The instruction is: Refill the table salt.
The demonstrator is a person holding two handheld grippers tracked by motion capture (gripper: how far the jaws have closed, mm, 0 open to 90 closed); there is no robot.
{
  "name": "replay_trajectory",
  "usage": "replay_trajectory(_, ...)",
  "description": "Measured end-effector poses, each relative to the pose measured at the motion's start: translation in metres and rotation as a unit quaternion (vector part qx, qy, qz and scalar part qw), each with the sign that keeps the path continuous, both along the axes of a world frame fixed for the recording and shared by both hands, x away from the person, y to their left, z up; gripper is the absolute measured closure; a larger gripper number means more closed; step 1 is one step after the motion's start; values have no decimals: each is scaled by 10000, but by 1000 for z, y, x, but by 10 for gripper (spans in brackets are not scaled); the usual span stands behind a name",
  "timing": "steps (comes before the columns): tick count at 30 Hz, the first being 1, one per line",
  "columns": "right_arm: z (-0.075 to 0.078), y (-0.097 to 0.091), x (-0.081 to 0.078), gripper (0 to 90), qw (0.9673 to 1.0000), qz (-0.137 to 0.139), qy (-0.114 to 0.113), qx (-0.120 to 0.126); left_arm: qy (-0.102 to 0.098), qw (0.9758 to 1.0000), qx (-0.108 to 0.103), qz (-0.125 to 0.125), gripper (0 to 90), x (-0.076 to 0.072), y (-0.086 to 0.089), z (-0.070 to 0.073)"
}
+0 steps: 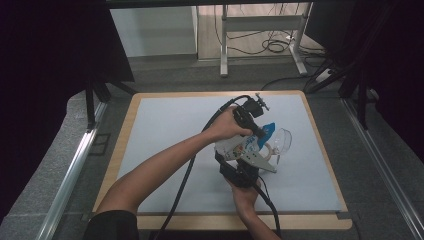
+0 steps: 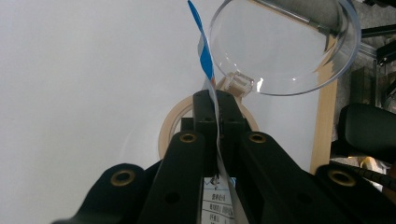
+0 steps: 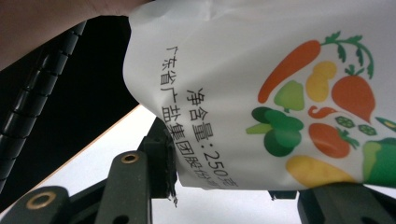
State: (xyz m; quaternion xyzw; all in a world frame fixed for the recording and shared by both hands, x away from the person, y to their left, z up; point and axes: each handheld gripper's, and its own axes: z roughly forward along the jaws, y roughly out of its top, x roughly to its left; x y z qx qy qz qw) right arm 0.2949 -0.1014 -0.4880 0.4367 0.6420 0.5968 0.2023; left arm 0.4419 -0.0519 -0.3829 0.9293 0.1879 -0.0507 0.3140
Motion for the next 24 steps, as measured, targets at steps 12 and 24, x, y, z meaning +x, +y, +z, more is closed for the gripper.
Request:
replay_trajectory(12,-1,2,1,537,9999,45,-51,-89,5,10000,5,25,897,0,2,-1)
replay_trajectory(24,0,2,1,538,9998,63,-110,-132,-7,10000,-3,30,897,-2,2,0)
